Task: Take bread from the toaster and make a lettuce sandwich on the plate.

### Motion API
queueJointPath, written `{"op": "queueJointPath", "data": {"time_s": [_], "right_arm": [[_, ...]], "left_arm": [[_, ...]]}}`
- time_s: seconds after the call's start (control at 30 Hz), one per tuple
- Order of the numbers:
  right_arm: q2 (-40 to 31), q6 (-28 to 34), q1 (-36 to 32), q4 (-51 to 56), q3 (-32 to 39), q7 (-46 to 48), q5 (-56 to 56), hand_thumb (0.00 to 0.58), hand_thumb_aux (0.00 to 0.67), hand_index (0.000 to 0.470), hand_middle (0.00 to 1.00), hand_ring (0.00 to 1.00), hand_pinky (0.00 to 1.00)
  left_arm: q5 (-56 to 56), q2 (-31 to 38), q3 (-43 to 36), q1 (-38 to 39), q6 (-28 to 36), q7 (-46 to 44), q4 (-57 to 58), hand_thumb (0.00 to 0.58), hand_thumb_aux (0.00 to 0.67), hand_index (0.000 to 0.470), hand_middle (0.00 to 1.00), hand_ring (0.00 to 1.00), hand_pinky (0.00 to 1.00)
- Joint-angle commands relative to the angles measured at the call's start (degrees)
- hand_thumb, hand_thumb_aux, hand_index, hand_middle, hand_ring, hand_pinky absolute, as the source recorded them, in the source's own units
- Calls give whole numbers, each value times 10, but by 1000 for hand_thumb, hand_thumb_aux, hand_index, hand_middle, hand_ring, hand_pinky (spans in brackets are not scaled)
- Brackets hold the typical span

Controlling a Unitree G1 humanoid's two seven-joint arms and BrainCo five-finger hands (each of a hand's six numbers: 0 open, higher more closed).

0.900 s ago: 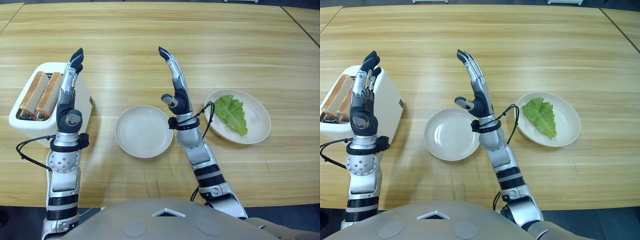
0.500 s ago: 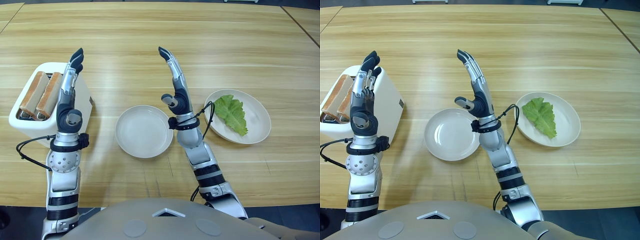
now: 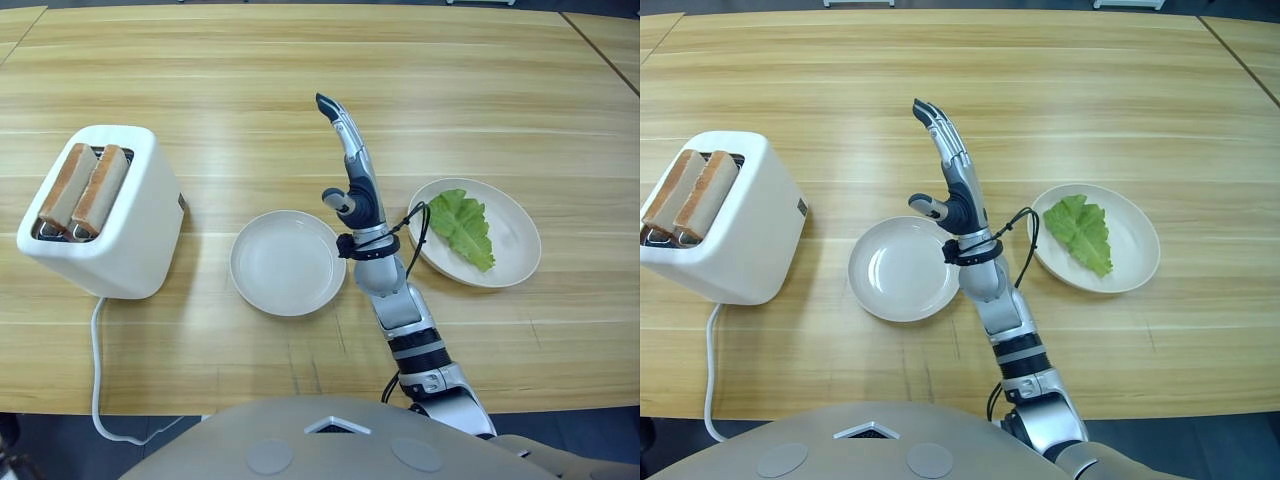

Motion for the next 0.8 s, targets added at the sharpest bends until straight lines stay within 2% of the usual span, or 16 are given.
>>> {"op": "queueJointPath", "data": {"time_s": [0.03,0.5,0.8], "right_arm": [[-3,3,4,-4,-3,3,1,0,0,0,0,0,0],[-6,6,10,-9,-3,6,2,0,0,0,0,0,0],[-5,7,12,-8,-3,6,2,0,0,0,0,0,0]], "left_arm": [[74,33,-54,38,9,-25,57,0,0,0,0,0,0],[173,56,-143,25,78,-7,100,0,0,0,0,0,0],[170,50,-193,10,85,-5,91,0,0,0,0,0,0]]}}
